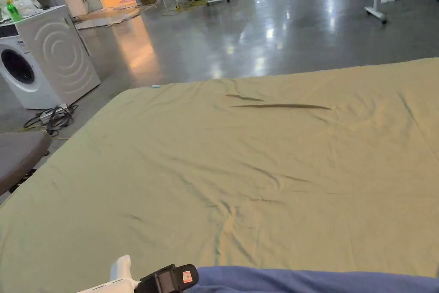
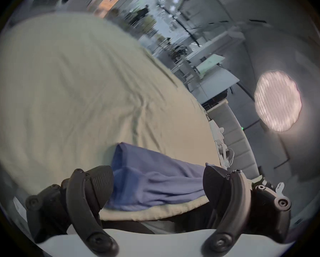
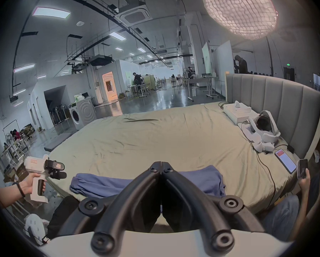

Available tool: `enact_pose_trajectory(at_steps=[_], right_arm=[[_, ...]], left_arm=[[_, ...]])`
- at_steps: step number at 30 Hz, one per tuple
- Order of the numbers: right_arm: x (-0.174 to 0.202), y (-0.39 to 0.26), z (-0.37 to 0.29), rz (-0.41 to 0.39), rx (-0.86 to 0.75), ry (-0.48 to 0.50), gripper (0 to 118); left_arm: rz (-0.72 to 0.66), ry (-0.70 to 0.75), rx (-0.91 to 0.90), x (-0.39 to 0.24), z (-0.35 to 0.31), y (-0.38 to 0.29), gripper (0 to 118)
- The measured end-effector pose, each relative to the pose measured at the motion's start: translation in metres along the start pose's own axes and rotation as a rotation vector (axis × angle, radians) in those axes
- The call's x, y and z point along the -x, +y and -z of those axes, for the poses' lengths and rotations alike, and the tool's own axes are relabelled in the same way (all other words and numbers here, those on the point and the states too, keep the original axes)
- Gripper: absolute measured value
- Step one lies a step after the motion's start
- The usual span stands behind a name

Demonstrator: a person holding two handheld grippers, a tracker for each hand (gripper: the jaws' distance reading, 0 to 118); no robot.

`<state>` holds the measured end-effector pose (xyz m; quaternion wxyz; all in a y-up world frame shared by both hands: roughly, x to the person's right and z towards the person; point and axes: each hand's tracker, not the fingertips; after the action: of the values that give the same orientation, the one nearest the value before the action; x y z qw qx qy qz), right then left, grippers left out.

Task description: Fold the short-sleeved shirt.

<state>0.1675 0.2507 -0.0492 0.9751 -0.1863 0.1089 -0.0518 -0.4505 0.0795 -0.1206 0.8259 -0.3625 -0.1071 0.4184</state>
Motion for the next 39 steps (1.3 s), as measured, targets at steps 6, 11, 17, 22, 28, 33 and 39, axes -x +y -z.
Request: enact_pose_trajectory(at_steps=[6,11,17,22,28,33,39], right_arm=[[-0.003,-0.010,0.004,0.025,0.061,-0.012,0],[0.006,-0.014,0.008,-0.007,0.107,-0.011,0],[0.016,-0.020,0.014,-0.031,0.123,0.010,0],[0.020,-0.027,0.018,0.011,0.140,0.047,0],[0.021,-0.031,0.014,0.012,0.145,0.069,0],[0.014,-0.041,0.045,0.035,0.164,0.089,0],[0.013,-0.039,0.035,-0.003,0.170,0.063,0]], left_arm=[[-0.198,-0.103,0.101,0.051,0.039,0.002,102],[-0.302,-0.280,0.100,0.044,0.058,-0.006,102],[-0.226,-0.233,0.145,0.028,0.065,-0.007,45],[-0.232,-0.226,0.033,0.036,0.038,0.004,20],[-0.302,-0.173,-0.274,0.065,-0.043,0.031,13],[-0.277,-0.159,-0.197,0.065,-0.054,0.032,13],[-0.295,-0.087,0.033,0.077,0.012,0.014,69]])
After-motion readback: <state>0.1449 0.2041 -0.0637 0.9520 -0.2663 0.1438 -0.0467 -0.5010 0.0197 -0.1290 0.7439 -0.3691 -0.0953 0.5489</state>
